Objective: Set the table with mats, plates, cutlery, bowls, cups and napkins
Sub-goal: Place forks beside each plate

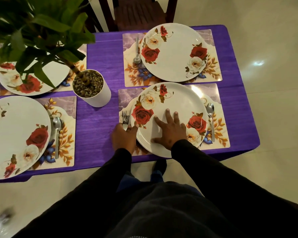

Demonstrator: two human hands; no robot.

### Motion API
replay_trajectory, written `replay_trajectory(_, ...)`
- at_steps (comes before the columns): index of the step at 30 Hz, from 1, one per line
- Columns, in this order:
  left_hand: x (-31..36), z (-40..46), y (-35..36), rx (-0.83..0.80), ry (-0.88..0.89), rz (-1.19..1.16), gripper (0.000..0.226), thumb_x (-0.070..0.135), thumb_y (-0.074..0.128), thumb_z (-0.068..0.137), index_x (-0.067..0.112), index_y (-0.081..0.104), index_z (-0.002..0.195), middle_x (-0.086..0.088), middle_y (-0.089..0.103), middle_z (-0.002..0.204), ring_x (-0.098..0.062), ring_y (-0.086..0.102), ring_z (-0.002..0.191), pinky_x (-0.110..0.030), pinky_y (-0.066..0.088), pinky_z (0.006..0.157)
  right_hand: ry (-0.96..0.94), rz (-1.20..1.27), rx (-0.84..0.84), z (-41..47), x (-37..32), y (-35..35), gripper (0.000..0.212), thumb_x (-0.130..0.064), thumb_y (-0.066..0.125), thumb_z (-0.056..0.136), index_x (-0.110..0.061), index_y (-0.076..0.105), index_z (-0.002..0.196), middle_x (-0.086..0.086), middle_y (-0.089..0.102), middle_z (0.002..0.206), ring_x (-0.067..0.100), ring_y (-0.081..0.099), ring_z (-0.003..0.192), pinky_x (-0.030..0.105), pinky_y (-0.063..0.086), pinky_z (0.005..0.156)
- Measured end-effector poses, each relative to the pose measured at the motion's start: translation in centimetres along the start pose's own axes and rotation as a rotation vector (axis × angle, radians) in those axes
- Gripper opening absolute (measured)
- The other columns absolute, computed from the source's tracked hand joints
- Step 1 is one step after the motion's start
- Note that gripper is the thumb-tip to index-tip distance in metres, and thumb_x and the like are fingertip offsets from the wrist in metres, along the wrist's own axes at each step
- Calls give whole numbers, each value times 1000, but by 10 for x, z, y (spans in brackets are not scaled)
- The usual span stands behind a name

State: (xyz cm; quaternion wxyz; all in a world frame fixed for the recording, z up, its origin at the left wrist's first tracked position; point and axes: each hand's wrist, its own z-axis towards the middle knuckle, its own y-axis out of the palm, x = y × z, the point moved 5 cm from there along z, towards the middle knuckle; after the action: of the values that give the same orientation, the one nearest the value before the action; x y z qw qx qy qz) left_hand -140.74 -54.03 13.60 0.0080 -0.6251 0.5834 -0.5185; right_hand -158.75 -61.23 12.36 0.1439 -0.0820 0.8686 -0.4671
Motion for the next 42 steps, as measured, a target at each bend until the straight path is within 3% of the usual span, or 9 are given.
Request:
replay_trajectory(4, 19, -15, 13, -39, 53, 31, 41, 37, 63, 97, 6, 61, 124, -10, 67, 124, -26, 62, 111, -30, 44, 82, -13, 5, -2, 0, 1, -5, 88, -65, 65, 81, -43, 19, 152, 5, -2, 166, 40, -3, 151, 64, 21, 113)
replay_trajectory(6, 26, -21, 22, -85, 77, 8, 40, 39, 62, 97, 8, 63, 122, -7, 68, 119, -22, 61, 106, -31, 47, 85, 0, 108, 42, 0, 6, -14, 78, -58, 63, 86, -39, 25, 152, 5, 12, 165, 36, 9, 151, 59, 26, 114)
replay_trajectory(10, 37, -31, 40, -172, 167, -14, 34, 40, 66, 93, 16, 65, 116, 2, 68, 106, -19, 62, 100, -31, 47, 84, 101, 443, 441, -11, 46, -47, 47, -34, 63, 94, -21, 54, 138, 5, 50, 144, 26, 40, 135, 44, 35, 114)
replay_trajectory(13, 42, -36, 50, -206, 188, -12, 33, 38, 68, 91, 20, 65, 118, 7, 67, 106, -17, 62, 100, -33, 49, 88, 292, 621, 659, -17, 103, -60, 31, -21, 62, 94, -12, 63, 124, 9, 56, 128, 26, 49, 123, 44, 41, 109)
replay_trajectory(17, 43, -39, 63, -239, 145, -30, 32, 38, 69, 90, 17, 67, 114, 1, 72, 108, -22, 65, 102, -38, 53, 91, 607, 672, 648, -18, 174, -58, 33, -23, 63, 95, -7, 64, 123, 14, 60, 123, 28, 55, 115, 34, 42, 98)
replay_trajectory(19, 43, -40, 68, -249, 132, -30, 31, 38, 69, 90, 14, 68, 111, -1, 72, 107, -23, 66, 102, -40, 54, 91, 675, 748, 627, -17, 193, -52, 36, -21, 69, 92, -6, 65, 124, 12, 63, 121, 26, 60, 111, 27, 44, 89)
replay_trajectory(22, 43, -41, 74, -253, 126, -6, 30, 38, 69, 92, 12, 68, 106, -2, 70, 104, -23, 65, 100, -40, 53, 91, 649, 788, 556, -11, 201, -41, 37, -21, 74, 88, -9, 66, 122, 9, 67, 116, 22, 63, 103, 24, 44, 81)
replay_trajectory(28, 43, -42, 78, -250, 137, 26, 29, 37, 67, 94, 11, 67, 105, 3, 64, 96, -21, 61, 95, -35, 51, 87, 608, 823, 552, -2, 197, -39, 25, -20, 74, 88, -13, 70, 112, 5, 70, 106, 18, 64, 95, 31, 54, 85)
replay_trajectory(42, 38, -44, 83, -266, 132, 54, 23, 41, 66, 94, 19, 61, 96, 2, 66, 94, -22, 64, 93, -34, 51, 85, 603, 757, 531, 5, 194, -45, 27, -19, 73, 89, -8, 71, 114, 8, 72, 104, 14, 60, 86, 28, 51, 85)
